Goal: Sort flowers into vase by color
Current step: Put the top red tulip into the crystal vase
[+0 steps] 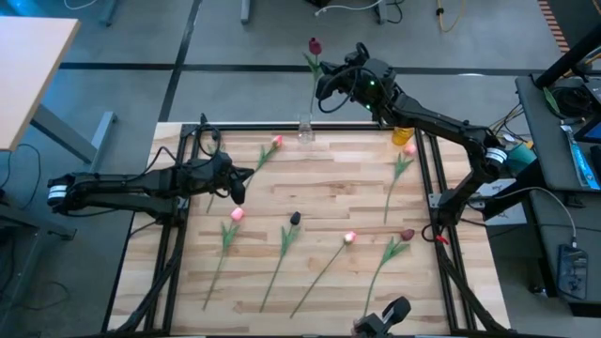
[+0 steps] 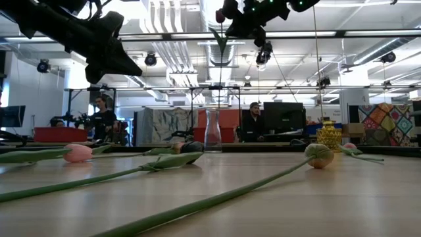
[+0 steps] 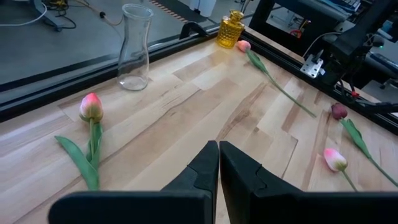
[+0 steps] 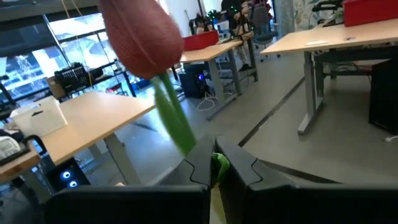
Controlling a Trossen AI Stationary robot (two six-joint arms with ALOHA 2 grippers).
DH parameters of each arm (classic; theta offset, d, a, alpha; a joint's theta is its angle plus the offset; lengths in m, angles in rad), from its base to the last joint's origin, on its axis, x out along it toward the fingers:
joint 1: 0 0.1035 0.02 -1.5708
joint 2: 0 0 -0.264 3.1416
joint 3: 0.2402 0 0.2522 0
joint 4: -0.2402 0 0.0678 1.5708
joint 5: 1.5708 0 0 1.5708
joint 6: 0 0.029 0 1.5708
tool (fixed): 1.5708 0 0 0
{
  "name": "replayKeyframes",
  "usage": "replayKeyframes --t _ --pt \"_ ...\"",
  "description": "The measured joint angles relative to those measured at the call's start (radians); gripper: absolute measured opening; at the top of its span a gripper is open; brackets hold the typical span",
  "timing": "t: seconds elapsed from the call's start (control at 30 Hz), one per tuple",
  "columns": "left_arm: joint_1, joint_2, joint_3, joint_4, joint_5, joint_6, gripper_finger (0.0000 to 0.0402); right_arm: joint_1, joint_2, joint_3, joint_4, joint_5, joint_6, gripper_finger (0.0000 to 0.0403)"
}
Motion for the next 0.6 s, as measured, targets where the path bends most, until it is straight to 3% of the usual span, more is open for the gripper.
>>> replayKeyframes --t 0.6 --pt "0.000 0.000 0.000 0.000 -0.014 0.003 0.0000 0.002 0.001 0.000 0.013 0.000 0.035 0.0009"
